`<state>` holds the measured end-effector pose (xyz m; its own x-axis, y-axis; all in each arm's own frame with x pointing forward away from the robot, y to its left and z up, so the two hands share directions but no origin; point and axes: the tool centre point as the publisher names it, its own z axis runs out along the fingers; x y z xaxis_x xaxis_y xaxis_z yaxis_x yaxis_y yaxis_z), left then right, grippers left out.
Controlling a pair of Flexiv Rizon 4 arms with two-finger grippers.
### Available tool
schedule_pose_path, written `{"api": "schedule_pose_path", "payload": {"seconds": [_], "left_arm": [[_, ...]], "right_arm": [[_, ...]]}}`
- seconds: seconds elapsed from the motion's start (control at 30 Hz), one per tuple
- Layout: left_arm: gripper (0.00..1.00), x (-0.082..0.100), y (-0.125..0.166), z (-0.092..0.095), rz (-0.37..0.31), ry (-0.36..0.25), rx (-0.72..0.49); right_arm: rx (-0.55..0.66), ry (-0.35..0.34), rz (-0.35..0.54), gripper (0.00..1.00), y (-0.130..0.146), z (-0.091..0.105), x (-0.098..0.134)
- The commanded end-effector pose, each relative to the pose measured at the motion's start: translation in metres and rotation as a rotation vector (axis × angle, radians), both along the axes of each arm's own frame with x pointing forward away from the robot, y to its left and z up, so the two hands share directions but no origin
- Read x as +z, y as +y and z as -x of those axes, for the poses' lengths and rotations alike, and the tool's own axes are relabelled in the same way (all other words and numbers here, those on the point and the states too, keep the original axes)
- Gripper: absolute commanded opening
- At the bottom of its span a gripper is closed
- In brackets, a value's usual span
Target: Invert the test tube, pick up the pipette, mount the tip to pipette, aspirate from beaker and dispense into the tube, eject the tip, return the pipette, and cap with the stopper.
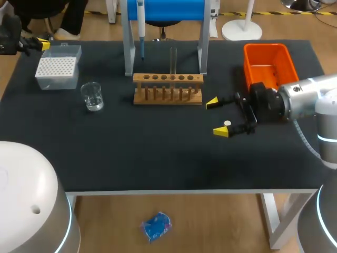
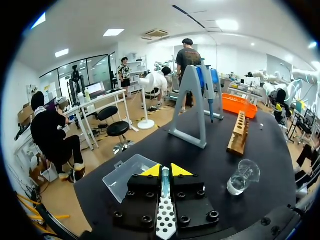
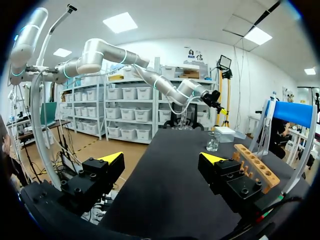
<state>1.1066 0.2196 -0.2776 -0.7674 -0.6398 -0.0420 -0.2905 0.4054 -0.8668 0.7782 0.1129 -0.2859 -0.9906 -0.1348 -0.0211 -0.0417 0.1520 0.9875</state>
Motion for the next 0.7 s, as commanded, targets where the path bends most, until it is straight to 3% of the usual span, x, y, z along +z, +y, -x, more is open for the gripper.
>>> {"api": "schedule_pose_path", "payload": {"seconds": [0.03, 0.3, 0.47, 0.7], "left_arm": [[0.00, 0.008, -0.004, 0.006, -0.006, 0.006, -0.017], [0.00, 0.045, -0.041, 0.047, -0.017, 0.000, -0.107], [0.00, 0.067, -0.076, 0.085, -0.036, -0.028, -0.164], [0.00, 0.082, -0.136, 0.145, -0.026, -0.035, -0.231]], "right_arm": [[-0.002, -0.001, 0.000, 1.00, 0.000, 0.001, 0.000], [-0.002, -0.001, 0.000, 1.00, 0.000, 0.001, 0.000], [-0.002, -0.001, 0.000, 1.00, 0.000, 0.001, 0.000], [-0.002, -0.001, 0.000, 1.00, 0.000, 0.001, 0.000]]}}
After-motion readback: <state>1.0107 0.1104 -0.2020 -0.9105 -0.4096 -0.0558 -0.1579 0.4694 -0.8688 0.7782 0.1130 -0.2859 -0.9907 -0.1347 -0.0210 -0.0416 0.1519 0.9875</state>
